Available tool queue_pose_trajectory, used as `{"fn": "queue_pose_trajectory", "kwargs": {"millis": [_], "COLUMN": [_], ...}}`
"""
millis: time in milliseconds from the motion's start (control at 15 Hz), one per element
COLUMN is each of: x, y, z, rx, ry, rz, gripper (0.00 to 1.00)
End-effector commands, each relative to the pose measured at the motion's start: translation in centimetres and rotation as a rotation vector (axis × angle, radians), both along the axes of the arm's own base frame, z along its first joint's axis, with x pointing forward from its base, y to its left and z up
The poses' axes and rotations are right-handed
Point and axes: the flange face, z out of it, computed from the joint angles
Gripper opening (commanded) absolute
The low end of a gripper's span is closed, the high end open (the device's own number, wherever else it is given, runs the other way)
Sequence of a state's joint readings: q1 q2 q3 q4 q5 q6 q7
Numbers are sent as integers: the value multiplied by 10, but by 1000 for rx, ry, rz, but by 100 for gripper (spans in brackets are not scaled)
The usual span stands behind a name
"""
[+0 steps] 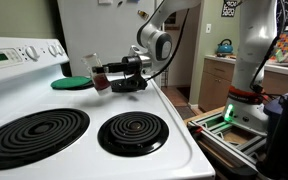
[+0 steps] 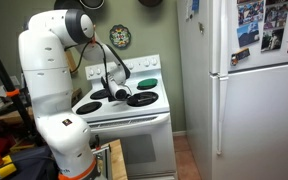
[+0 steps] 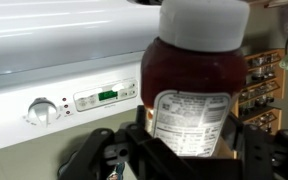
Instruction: Set the ketchup bottle upright on the stove
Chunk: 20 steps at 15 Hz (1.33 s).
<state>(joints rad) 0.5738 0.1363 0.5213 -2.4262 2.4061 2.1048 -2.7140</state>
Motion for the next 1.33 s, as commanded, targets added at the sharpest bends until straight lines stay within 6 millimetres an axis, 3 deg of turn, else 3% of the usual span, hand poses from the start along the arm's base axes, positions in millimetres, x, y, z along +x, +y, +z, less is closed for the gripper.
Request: {"fn": "queue_pose_trajectory", "kwargs": {"millis": [0, 133, 467, 1267], "x": [-2, -8, -12, -16], "y": [0, -2, -10, -20], "z": [-1, -14, -26, -36], "rx": [2, -28, -66, -132], "ry": [-35, -24, -29, -73], "rz": [17, 36, 58, 113], "gripper": [45, 45, 45, 45]}}
